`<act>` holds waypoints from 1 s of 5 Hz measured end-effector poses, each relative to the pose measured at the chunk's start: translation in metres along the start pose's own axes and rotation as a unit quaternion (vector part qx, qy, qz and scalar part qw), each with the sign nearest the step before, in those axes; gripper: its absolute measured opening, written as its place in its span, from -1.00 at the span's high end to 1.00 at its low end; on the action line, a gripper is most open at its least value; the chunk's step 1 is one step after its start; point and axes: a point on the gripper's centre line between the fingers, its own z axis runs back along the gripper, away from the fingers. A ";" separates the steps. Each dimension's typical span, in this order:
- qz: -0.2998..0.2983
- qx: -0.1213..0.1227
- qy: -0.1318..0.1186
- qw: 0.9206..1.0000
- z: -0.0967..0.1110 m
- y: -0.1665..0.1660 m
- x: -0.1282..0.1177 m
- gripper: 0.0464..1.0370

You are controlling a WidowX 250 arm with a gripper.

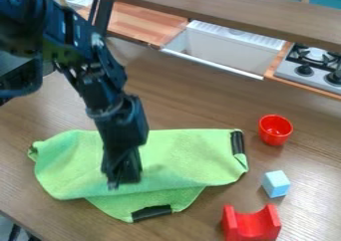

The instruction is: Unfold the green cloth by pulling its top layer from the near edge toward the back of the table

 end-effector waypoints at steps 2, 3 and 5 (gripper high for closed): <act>0.060 -0.002 -0.006 0.998 0.003 0.049 0.002 0.96; 0.099 -0.004 -0.011 0.995 0.002 0.081 0.002 0.96; 0.185 -0.011 -0.012 0.983 -0.003 0.144 -0.010 0.96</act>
